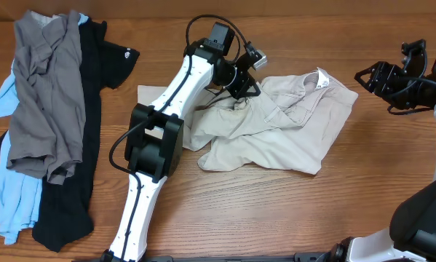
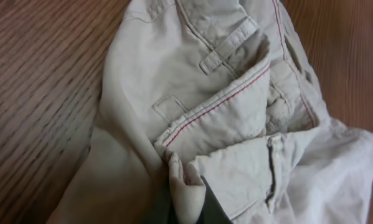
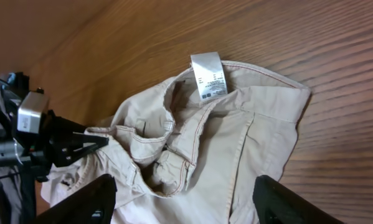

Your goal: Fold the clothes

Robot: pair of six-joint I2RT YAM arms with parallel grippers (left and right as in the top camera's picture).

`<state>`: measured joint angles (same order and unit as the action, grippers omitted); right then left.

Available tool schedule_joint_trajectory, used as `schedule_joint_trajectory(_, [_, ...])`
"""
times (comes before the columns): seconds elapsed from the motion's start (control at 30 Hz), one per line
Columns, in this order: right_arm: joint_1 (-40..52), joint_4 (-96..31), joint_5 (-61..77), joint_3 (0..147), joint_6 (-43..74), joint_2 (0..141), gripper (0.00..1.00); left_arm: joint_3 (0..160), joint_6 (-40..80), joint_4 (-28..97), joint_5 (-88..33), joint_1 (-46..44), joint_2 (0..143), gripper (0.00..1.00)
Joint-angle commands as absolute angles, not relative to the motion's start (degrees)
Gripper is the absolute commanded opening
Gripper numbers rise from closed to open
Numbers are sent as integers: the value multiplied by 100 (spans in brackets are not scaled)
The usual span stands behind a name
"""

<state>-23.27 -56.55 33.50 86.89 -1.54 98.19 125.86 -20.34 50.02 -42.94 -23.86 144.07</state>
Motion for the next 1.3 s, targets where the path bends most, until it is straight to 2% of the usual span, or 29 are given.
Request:
schedule_joint_trajectory(0.0, [-2338, -5603, 3020, 8831, -165, 9625, 75, 13434, -1341, 5166, -4480, -2217, 14355, 4])
schedule_joint_trajectory(0.13, [-2338, -5398, 2963, 8650, -148, 9924, 75, 15209, -1085, 5900, -3518, -2043, 14199, 4])
schedule_joint_trajectory(0.27, [-2331, -4954, 2952, 8543, -130, 10235, 74, 15959, -1083, 6237, -3133, -2053, 14193, 4])
schedule_joint_trajectory(0.57, [-1890, -3553, 2961, 8543, -128, 11426, 74, 16099, -1066, 6276, -2742, -2239, 14195, 4])
schedule_joint_trajectory(0.87, [-668, -2405, 2565, 8543, 161, 12265, 74, 16099, -873, 6305, -2272, -2329, 14195, 4])
schedule_joint_trajectory(1.07, [-38, -2742, 2246, 8543, 222, 12342, 73, 16230, -346, 6208, -1852, -2279, 14160, 4])
schedule_joint_trajectory(1.27, [305, -3345, 1754, 8543, 672, 12350, 65, 16929, 292, 6193, -1728, -2132, 14092, 4])
